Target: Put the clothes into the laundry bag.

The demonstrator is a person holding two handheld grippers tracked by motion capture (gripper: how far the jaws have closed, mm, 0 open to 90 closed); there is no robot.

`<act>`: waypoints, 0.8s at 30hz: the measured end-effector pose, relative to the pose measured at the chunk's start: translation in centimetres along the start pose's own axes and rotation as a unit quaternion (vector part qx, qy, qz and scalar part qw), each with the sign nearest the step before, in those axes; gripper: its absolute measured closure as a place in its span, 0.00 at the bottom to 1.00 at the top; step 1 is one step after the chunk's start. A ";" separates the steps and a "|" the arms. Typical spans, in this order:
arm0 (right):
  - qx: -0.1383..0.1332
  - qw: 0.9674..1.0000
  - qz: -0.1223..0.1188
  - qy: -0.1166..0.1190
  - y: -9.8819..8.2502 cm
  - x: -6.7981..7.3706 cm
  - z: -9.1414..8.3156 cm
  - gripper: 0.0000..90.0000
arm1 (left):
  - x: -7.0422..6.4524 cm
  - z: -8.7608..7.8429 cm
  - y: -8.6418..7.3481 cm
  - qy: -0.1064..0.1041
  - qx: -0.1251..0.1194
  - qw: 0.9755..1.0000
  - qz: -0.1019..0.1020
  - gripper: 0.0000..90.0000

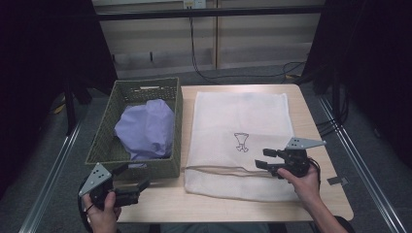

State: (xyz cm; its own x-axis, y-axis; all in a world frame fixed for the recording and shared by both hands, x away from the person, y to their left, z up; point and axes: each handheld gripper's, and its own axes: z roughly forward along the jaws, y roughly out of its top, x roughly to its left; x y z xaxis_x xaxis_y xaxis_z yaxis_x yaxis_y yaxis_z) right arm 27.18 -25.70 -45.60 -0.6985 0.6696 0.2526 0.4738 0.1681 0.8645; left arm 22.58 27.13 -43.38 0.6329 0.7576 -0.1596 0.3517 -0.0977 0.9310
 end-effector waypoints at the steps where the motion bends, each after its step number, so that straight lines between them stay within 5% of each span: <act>1: 0.002 1.000 0.004 -0.006 0.1 -0.1 0.2 0.42 | 0.0 -0.1 -0.1 0.000 0.001 1.000 0.000 0.03; 6: 0.009 0.999 -0.005 -0.031 0.7 0.1 1.2 0.46 | -0.3 -0.8 -0.1 0.001 -0.006 1.000 0.001 0.03; 19: 0.056 0.998 -0.007 0.033 2.7 0.0 4.2 0.53 | -0.4 -0.3 0.0 0.000 0.000 1.000 0.005 0.03; 21: 0.063 0.997 -0.001 0.051 2.9 -0.2 4.7 0.67 | -0.3 -0.2 0.0 -0.005 -0.001 1.000 0.007 0.03; 24: 0.089 0.994 -0.005 0.061 3.2 -0.3 5.7 0.54 | -0.4 -0.1 0.0 -0.006 -0.001 1.000 0.009 0.02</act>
State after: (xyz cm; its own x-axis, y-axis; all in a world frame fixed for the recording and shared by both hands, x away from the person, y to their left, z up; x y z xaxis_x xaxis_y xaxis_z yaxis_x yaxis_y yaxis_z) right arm 31.98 -21.26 -45.36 -0.7585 0.5761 0.3047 0.5466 0.3077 0.7788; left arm 22.27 26.89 -43.26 0.6472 0.7483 -0.1456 0.3380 -0.1104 0.9347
